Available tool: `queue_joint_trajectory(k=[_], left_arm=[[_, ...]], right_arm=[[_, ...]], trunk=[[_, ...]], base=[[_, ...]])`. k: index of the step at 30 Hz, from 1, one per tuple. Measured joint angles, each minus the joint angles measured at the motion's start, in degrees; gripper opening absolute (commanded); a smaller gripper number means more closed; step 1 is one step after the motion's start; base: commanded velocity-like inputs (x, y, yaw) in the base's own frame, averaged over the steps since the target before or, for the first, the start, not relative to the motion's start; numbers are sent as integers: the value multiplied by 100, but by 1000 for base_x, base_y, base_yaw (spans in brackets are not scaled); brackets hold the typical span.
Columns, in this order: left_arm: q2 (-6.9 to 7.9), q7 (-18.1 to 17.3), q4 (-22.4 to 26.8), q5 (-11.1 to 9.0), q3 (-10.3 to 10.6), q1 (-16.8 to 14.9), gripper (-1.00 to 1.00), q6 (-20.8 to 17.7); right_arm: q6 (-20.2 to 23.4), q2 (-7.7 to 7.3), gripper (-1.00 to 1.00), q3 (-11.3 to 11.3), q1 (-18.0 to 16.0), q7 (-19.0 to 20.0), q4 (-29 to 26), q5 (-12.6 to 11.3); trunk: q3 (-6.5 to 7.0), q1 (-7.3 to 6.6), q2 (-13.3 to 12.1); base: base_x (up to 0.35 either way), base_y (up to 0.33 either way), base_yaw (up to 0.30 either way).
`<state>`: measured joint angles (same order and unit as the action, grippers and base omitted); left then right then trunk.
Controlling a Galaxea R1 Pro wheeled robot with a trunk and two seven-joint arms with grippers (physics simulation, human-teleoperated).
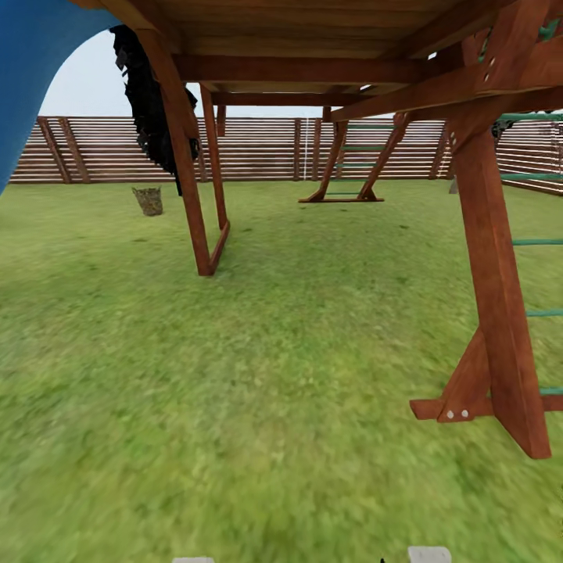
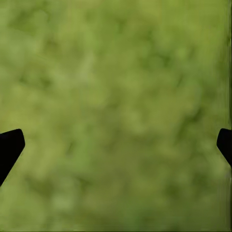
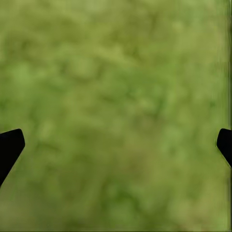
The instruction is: Take the three Easter eggs out of the wicker basket on the lawn in the garden, then place them on the lawn next to a single tree (choose any tree) so that all three eggs are next to the same tree and none are left in the basket.
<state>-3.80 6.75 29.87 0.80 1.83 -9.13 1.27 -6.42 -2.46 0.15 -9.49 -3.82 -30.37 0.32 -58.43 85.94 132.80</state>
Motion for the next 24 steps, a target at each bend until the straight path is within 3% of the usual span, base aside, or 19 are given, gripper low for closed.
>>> queue_joint_trajectory(k=[24], left_arm=[[0, 0, -128, 0, 8, 1, 100, 7]], right_arm=[[-1, 1, 100, 8, -1, 2, 1, 8]], trunk=[[4, 0, 0]], base=[[320, 0, -14]])
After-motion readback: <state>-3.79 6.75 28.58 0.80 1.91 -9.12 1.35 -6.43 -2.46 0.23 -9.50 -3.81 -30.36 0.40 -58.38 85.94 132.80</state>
